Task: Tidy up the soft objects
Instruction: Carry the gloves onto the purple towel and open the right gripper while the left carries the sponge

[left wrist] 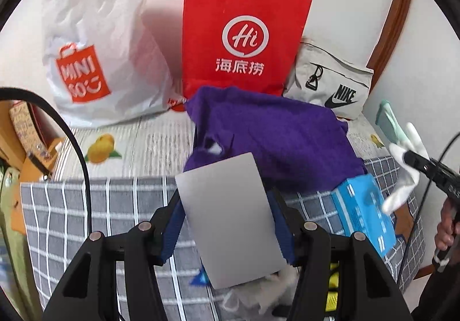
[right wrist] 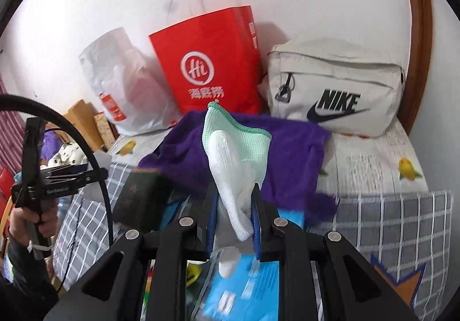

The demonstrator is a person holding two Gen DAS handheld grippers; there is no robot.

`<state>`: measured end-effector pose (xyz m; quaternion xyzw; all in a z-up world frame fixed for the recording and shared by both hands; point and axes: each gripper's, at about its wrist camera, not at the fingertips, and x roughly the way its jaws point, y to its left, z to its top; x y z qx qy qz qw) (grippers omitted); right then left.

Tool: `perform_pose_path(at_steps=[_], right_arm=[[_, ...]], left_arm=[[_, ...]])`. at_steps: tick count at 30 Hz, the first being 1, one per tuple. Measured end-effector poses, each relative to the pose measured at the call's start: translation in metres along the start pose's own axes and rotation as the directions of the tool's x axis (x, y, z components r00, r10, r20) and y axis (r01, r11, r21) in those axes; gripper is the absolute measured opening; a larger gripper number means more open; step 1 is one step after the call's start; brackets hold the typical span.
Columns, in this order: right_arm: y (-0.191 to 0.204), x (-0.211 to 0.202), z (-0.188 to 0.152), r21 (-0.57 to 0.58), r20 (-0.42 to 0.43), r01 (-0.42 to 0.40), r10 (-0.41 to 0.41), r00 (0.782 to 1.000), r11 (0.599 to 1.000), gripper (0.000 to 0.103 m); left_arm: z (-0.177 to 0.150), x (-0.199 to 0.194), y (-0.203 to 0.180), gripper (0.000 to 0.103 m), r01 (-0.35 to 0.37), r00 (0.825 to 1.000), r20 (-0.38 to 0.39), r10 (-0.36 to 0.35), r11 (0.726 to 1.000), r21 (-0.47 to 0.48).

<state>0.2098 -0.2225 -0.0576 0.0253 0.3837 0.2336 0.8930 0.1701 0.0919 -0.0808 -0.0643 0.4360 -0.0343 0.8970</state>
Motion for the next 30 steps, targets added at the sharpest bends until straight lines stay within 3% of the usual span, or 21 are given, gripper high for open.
perform_pose_path(at_steps=[14,17,21,24,26,30], right_arm=[[-0.045,0.119,0.055,0.006,-0.089,0.165,-0.163,0.983,0.986,0.021],[-0.051,0.159,0.051,-0.026,-0.185,0.198,-0.2,0.962,0.98,0.021],[-0.061,0.188,0.042,-0.011,-0.278,0.167,-0.164,0.947,0.986,0.022],[-0.062,0.188,0.041,-0.014,-0.277,0.151,-0.149,0.949,0.988,0.04],[-0.061,0.182,0.041,-0.007,-0.269,0.126,-0.123,0.955,0.992,0.061],[-0.057,0.161,0.041,-0.018,-0.232,0.099,-0.1,0.968,0.995,0.062]], left_arm=[[0.064,0.051,0.013,0.055,-0.019,1.0,-0.025,0.019,1.0,0.023],[0.071,0.067,0.014,0.055,-0.017,0.999,-0.042,0.018,1.0,0.022],[0.082,0.088,0.012,0.056,-0.013,0.998,-0.067,0.016,0.999,0.035],[0.089,0.101,0.007,0.056,-0.02,0.997,-0.077,0.024,0.998,0.052],[0.095,0.111,0.004,0.057,-0.018,0.996,-0.086,0.023,0.998,0.054],[0.106,0.134,-0.002,0.057,0.007,0.994,-0.11,-0.003,0.999,0.036]])
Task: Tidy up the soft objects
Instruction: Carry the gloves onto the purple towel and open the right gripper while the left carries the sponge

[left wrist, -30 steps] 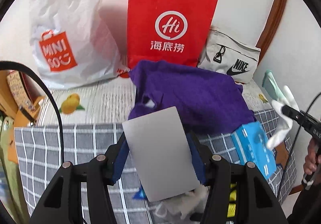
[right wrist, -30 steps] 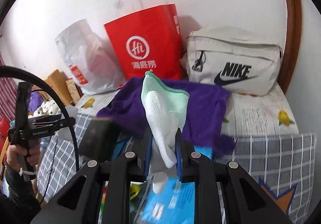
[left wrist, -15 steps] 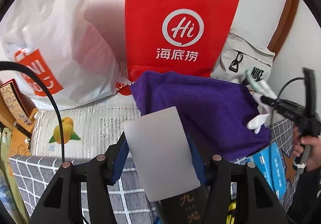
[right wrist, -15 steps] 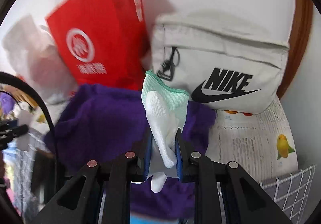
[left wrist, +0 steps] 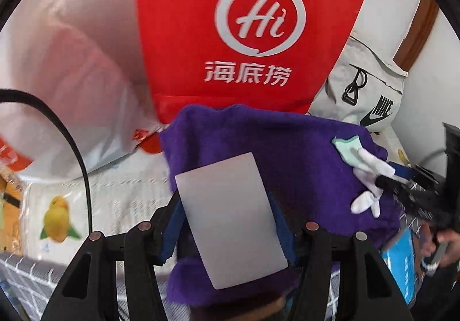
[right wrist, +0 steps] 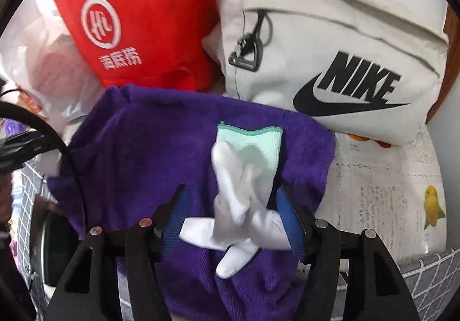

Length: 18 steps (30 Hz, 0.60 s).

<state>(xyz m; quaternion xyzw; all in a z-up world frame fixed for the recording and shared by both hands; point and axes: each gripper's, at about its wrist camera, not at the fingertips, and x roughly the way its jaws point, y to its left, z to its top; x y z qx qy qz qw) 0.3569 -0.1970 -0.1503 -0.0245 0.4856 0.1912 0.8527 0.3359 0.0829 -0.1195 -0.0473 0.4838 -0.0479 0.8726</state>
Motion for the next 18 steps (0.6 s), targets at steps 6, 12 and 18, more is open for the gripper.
perform_pose_path(at_steps=[6,12,18], right_arm=[[0.006,-0.032,-0.011,-0.035,0.059,-0.029,0.031,0.998,0.999,0.062],[0.007,-0.045,-0.02,-0.038,0.079,-0.024,0.027,0.996,0.999,0.062],[0.008,-0.047,-0.026,-0.028,0.068,-0.035,0.037,0.997,0.999,0.063]], left_arm=[[0.021,0.036,-0.017,0.056,0.021,0.999,-0.035,-0.02,1.0,0.021],[0.041,0.065,-0.028,0.055,0.02,0.997,-0.07,-0.017,0.999,0.035],[0.052,0.094,-0.031,0.055,-0.024,0.994,-0.108,0.029,0.999,0.044]])
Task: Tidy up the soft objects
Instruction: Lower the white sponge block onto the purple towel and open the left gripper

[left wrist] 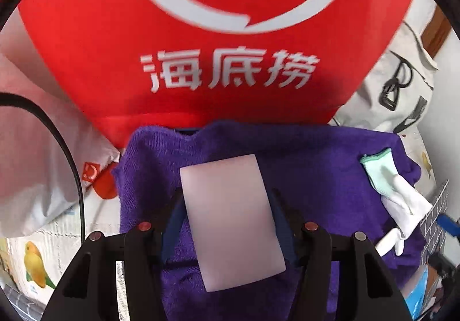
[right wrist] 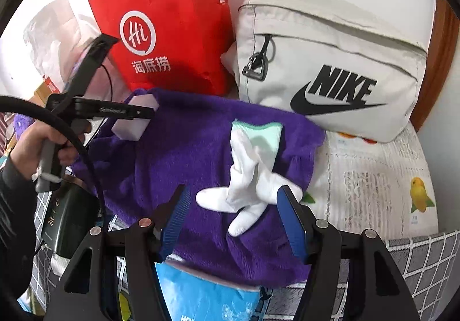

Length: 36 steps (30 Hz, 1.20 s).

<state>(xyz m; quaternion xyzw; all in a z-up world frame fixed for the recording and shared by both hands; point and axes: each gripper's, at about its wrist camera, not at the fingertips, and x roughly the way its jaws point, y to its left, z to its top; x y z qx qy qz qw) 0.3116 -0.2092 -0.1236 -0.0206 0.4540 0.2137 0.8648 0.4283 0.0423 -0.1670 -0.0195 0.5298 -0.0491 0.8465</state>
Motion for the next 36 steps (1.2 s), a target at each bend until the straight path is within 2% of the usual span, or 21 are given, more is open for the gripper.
perform_pose_path(at_steps=[3,5,6,9,11,14,18,21,24,26,28,30,32,34,36], right_arm=[[-0.002,0.0,-0.005,0.018,0.003,-0.027,0.027,1.0,0.999,0.066],[-0.003,0.0,-0.007,0.029,0.002,-0.004,0.004,1.0,1.0,0.078],[-0.002,-0.001,-0.008,0.032,0.008,0.016,-0.017,1.0,0.999,0.079],[0.0,-0.006,-0.01,0.028,0.017,0.053,-0.054,0.998,0.998,0.083],[0.002,-0.009,-0.011,0.034,0.005,0.093,-0.093,0.996,0.995,0.09],[0.004,-0.016,-0.014,0.013,0.004,0.072,-0.072,0.997,0.997,0.09],[-0.004,-0.037,-0.024,0.063,0.085,-0.008,0.003,0.996,0.998,0.09],[-0.013,-0.049,-0.031,0.131,0.137,-0.04,0.022,0.99,0.991,0.09],[-0.014,-0.06,-0.038,0.143,0.138,-0.081,0.061,0.989,0.986,0.089],[-0.007,-0.068,-0.041,0.113,0.142,-0.041,0.025,0.989,0.993,0.089],[0.007,-0.076,-0.047,0.062,0.141,0.032,-0.04,0.989,0.998,0.089],[0.015,-0.082,-0.053,0.037,0.141,0.06,-0.064,0.988,0.998,0.089],[0.021,-0.089,-0.06,0.048,0.145,0.035,-0.041,0.989,0.998,0.089],[0.029,-0.095,-0.067,0.061,0.129,-0.024,0.016,0.991,0.998,0.089],[0.041,-0.103,-0.077,0.062,0.122,-0.041,0.033,0.992,0.997,0.089]], left_arm=[[0.0,0.007,0.002,0.062,0.015,1.0,-0.014,-0.015,1.0,-0.024],[0.0,0.007,0.002,0.075,0.002,1.0,-0.012,-0.003,1.0,-0.025],[-0.001,0.007,0.001,0.077,-0.015,1.0,-0.015,0.015,1.0,-0.022],[-0.003,0.003,0.0,0.078,-0.066,0.998,-0.021,0.066,0.998,-0.01],[-0.006,-0.004,0.001,0.078,-0.102,0.995,-0.008,0.101,0.995,-0.011],[-0.011,-0.018,-0.002,0.078,-0.13,0.992,-0.004,0.13,0.992,0.001],[-0.022,-0.037,-0.008,0.078,-0.095,0.995,0.034,0.094,0.995,0.027],[-0.033,-0.054,-0.007,0.078,-0.035,0.997,0.067,0.033,0.999,0.032],[-0.047,-0.071,-0.005,0.078,-0.013,0.997,0.073,0.01,0.999,0.032],[-0.055,-0.082,-0.004,0.078,-0.008,0.998,0.064,0.007,1.0,0.021],[-0.065,-0.099,0.001,0.078,0.002,0.998,0.064,-0.003,1.0,0.007],[-0.076,-0.113,0.006,0.078,0.025,0.997,0.079,-0.024,1.0,-0.008],[-0.095,-0.132,0.008,0.079,0.052,0.994,0.098,-0.049,0.998,-0.023],[-0.114,-0.145,0.007,0.079,0.072,0.993,0.1,-0.068,0.997,-0.036],[-0.136,-0.158,0.005,0.081,0.086,0.991,0.105,-0.081,0.995,-0.042]])
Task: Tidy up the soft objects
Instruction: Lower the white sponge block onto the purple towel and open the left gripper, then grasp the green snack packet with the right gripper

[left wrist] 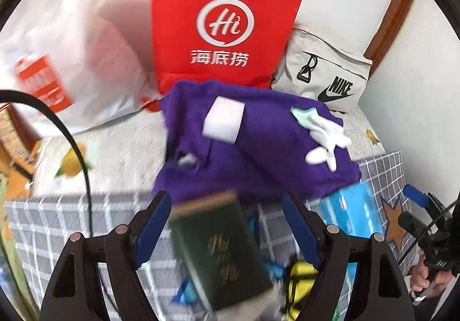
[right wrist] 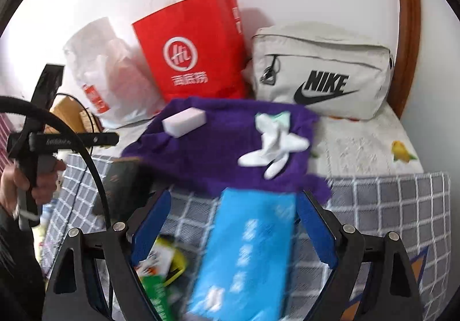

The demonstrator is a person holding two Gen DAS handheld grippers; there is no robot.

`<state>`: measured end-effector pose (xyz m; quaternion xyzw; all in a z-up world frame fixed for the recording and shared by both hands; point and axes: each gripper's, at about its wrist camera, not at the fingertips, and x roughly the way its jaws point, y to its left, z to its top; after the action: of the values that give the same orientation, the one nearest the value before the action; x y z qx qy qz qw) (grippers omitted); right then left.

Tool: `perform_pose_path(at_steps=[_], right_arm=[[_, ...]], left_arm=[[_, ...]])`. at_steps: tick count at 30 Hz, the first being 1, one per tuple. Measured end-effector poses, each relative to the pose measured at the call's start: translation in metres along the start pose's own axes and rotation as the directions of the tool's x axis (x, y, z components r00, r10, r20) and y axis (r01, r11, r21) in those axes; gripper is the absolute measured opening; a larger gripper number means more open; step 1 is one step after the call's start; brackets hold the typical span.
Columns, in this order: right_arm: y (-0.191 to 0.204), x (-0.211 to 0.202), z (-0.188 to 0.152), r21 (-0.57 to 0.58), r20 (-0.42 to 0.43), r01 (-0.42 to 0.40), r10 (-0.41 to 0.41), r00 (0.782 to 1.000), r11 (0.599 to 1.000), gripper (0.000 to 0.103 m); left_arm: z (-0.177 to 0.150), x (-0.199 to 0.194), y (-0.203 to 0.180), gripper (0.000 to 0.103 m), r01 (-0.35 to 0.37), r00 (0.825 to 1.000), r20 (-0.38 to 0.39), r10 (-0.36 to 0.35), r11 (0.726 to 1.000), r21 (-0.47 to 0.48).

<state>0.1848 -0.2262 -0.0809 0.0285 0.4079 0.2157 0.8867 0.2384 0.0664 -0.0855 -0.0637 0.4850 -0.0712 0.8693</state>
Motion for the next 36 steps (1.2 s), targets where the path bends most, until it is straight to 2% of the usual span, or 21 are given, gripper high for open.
perform_pose_path(at_steps=[4,6,10,14,21,22,24,25,26,28,36], right_arm=[[0.03,-0.017,-0.02,-0.055,-0.024,-0.01,0.009,1.0,0.998,0.089],[0.049,-0.027,-0.037,-0.106,-0.03,-0.027,0.024,0.999,0.994,0.089],[0.071,-0.028,-0.076,-0.162,-0.115,-0.079,0.061,0.992,0.984,0.089],[0.072,-0.012,-0.113,-0.121,-0.21,-0.143,0.116,0.971,0.982,0.089],[0.067,0.028,-0.133,-0.08,-0.279,-0.25,0.219,0.935,0.965,0.089],[0.067,0.036,-0.135,-0.078,-0.301,-0.241,0.207,0.931,0.967,0.087],[0.066,0.044,-0.141,-0.071,-0.324,-0.265,0.229,0.918,0.962,0.073],[0.066,0.042,-0.142,-0.077,-0.318,-0.27,0.233,0.919,0.96,0.055],[0.066,0.041,-0.142,-0.081,-0.316,-0.273,0.235,0.919,0.958,0.045],[0.065,0.034,-0.143,-0.076,-0.314,-0.296,0.259,0.913,0.952,0.043],[0.06,-0.008,-0.142,-0.084,-0.258,-0.293,0.263,0.93,0.952,0.043]], left_arm=[[-0.044,-0.033,0.003,0.083,-0.049,0.998,0.043,0.05,0.998,-0.027],[-0.064,-0.043,0.008,0.083,-0.051,0.997,0.047,0.054,0.997,-0.051],[-0.099,-0.057,0.013,0.083,-0.051,0.997,0.045,0.055,0.996,-0.077],[-0.127,-0.065,0.007,0.083,-0.074,0.996,0.052,0.077,0.996,-0.057],[-0.158,-0.068,0.0,0.083,-0.017,1.0,0.02,0.019,0.996,-0.084],[-0.16,-0.067,-0.001,0.083,-0.013,1.0,0.017,0.014,0.996,-0.087],[-0.164,-0.067,-0.001,0.083,-0.015,1.0,0.014,0.017,0.995,-0.101],[-0.166,-0.067,-0.001,0.083,-0.013,1.0,0.011,0.014,0.995,-0.103],[-0.167,-0.067,-0.001,0.083,-0.013,1.0,0.008,0.014,0.995,-0.102],[-0.169,-0.066,-0.003,0.083,-0.03,1.0,0.001,0.031,0.995,-0.097],[-0.17,-0.052,-0.016,0.083,-0.037,0.999,-0.025,0.035,0.997,-0.066]])
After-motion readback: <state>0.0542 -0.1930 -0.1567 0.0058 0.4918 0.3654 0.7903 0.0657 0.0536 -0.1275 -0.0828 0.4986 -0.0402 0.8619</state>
